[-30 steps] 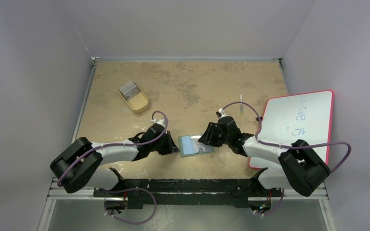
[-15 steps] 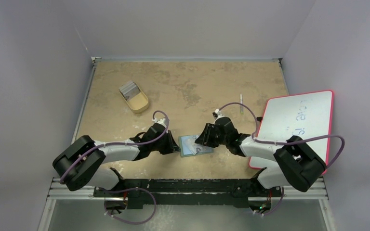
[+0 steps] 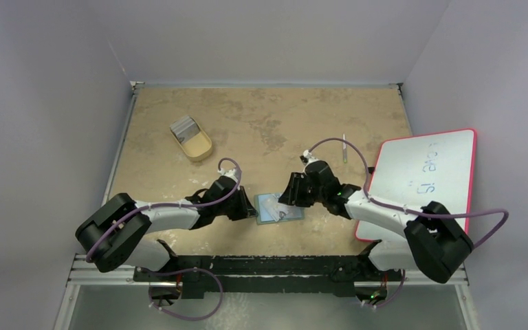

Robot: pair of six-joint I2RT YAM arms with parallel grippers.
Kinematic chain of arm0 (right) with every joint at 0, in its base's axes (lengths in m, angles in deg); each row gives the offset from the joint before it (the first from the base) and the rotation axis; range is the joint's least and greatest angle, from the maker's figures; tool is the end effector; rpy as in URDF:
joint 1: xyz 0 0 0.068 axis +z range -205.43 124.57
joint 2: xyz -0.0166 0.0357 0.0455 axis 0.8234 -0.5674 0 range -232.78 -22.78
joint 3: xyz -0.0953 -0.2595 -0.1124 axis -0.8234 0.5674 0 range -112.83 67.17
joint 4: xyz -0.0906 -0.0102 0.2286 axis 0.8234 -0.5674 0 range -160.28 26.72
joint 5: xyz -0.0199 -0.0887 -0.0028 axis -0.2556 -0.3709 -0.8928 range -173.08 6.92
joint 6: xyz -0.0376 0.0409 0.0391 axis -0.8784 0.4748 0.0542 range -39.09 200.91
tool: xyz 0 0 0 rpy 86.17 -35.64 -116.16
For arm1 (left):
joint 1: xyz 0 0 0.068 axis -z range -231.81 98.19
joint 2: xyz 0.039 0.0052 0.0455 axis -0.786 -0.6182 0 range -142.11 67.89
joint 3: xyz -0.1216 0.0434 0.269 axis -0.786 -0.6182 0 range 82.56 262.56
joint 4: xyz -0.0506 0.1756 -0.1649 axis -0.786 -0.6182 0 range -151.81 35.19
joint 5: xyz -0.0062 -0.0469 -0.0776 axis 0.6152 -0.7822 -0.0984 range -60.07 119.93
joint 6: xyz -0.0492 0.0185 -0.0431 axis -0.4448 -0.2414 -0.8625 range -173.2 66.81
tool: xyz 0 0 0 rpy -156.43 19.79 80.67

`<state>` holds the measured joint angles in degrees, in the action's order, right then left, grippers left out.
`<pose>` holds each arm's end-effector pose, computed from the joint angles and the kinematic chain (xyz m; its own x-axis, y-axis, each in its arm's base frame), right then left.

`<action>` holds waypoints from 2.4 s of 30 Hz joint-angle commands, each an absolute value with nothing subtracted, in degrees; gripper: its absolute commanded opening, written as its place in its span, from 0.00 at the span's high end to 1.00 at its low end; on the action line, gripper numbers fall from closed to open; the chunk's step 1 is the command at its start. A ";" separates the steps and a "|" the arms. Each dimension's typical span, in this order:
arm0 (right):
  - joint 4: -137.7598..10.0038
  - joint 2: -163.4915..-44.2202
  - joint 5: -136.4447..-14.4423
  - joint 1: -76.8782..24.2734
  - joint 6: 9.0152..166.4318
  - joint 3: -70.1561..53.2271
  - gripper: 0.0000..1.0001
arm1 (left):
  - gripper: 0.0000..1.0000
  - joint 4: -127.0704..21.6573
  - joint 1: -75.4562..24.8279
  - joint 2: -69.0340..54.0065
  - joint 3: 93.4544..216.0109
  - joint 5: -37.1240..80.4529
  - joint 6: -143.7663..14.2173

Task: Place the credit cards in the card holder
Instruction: Insert the credit card into the card holder.

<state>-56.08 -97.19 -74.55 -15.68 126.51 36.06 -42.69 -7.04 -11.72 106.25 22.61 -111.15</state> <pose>0.1893 0.1679 0.2047 -0.8347 0.2249 -0.5027 -0.1832 0.7474 0.6386 0.1640 -0.1725 0.1547 -0.9081 -0.2833 -0.3082 -0.0112 0.7524 -0.6586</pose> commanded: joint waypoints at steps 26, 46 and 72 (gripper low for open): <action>-47.77 -102.60 -61.18 -22.11 121.09 39.09 0.54 | 0.93 -47.28 -5.33 -9.90 119.05 29.51 -111.90; -50.04 -101.17 -61.35 -24.55 119.83 36.10 0.54 | 1.00 -34.11 -4.70 -23.74 119.00 25.65 -112.35; -52.14 -110.85 -59.71 -24.67 114.72 30.63 0.52 | 1.00 -34.86 -4.71 -23.48 112.69 28.78 -113.15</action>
<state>-52.65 -109.86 -62.33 -24.38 116.04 31.36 -32.90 -4.85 -23.74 114.14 26.61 -113.71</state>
